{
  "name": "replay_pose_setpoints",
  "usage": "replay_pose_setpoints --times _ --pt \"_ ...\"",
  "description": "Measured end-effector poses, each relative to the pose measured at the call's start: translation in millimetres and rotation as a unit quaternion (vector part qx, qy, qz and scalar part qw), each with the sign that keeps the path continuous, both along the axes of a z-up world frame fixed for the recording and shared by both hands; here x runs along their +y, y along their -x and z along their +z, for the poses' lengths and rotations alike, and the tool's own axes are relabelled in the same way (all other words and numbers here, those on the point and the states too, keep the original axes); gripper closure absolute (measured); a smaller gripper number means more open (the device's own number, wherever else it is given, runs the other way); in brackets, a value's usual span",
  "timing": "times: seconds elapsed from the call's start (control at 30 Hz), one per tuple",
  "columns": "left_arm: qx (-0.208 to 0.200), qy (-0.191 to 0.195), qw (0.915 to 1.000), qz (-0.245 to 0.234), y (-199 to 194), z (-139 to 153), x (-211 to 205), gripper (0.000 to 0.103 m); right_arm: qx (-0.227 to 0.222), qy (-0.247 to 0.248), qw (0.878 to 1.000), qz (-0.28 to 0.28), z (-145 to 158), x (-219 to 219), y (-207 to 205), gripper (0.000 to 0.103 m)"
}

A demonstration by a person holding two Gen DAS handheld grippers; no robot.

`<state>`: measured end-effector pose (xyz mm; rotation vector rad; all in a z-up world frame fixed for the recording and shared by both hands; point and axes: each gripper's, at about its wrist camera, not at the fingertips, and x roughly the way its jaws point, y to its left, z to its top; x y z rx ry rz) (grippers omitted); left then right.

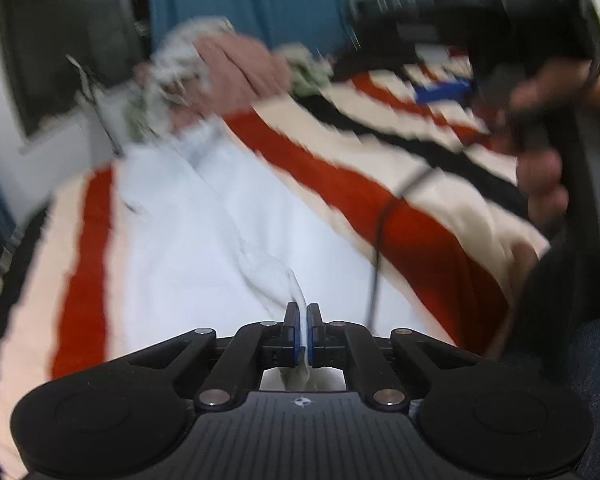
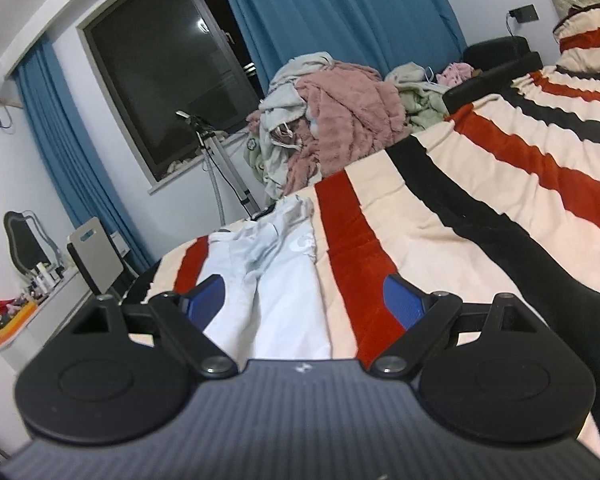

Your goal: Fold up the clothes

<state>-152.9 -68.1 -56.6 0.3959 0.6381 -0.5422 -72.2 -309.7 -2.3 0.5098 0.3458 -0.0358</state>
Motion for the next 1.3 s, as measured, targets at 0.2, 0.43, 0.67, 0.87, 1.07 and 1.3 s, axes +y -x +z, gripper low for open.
replay_pose_setpoints --times 0.2,0.43,0.67,0.87,1.07,1.3 --pt "0.089 0.094 0.9914 0.017 -18.7 11.6 37.4 0.056 0.036 -0.06 0.997 0.03 -17.5 -9.4 -9.4 0.015" --pt "0.175 0.238 0.9413 0.163 -85.3 18.0 118.0 0.036 0.147 -0.224 0.96 0.081 -79.7 -17.7 -37.7 0.027" --pt "0.283 0.293 0.8665 0.288 -129.9 -29.8 178.0 0.033 0.222 -0.266 0.934 0.092 -109.5 0.5 -38.8 0.036" --pt "0.338 0.366 0.8198 0.282 -136.0 -47.0 200.5 0.031 0.256 -0.281 0.918 0.114 -120.7 21.0 -32.7 0.039" --pt "0.355 0.341 0.8324 0.255 -129.0 -43.5 195.0 0.057 0.278 -0.282 0.914 0.092 -119.7 34.6 -10.1 0.066" --pt "0.353 0.384 0.8123 0.261 -114.0 -42.4 205.0 0.1 0.285 -0.237 0.923 0.104 -104.3 47.6 5.3 0.094"
